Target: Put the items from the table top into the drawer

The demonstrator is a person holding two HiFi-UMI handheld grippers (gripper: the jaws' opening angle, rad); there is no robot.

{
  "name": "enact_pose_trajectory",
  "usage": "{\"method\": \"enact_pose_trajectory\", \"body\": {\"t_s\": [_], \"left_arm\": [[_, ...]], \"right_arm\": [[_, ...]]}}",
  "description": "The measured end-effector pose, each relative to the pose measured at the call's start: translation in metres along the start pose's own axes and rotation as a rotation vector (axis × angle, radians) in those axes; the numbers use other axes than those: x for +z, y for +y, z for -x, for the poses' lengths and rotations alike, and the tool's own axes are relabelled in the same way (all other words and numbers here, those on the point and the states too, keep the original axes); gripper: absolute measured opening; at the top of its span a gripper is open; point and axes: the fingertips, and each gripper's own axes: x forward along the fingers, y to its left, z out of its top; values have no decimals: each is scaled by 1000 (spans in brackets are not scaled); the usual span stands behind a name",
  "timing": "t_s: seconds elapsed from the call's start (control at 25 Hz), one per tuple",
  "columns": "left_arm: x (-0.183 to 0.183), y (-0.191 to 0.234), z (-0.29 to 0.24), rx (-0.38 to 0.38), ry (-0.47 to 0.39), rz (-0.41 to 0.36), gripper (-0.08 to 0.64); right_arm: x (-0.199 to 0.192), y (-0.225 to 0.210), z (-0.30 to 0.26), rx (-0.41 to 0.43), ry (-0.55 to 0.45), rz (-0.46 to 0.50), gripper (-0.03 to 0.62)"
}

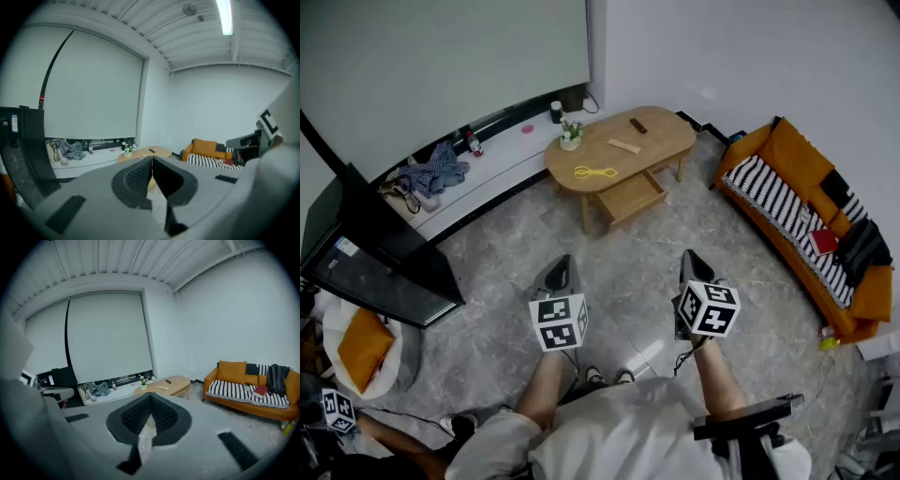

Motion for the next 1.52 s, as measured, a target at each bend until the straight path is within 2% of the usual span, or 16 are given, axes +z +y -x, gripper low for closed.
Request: {"method": "enact_pose_trajectory", "body": {"t_s": [0.48,1.0,1.24,1.52], "left_arm": [[-5,16,-13,-31,15,7,11],[-14,22,-48,-75,60,-33,11],[2,20,-93,-59,44,-50,11],[22,8,-180,11,48,-33,11]], "right_arm": [[-7,9,-4,-39,4,-32,-8],[-28,-1,-30,-76,71,-87,-8],[-14,-29,-72,-76,64,-109,-8],[22,-80,-164,-28,64,-107,-8]]}}
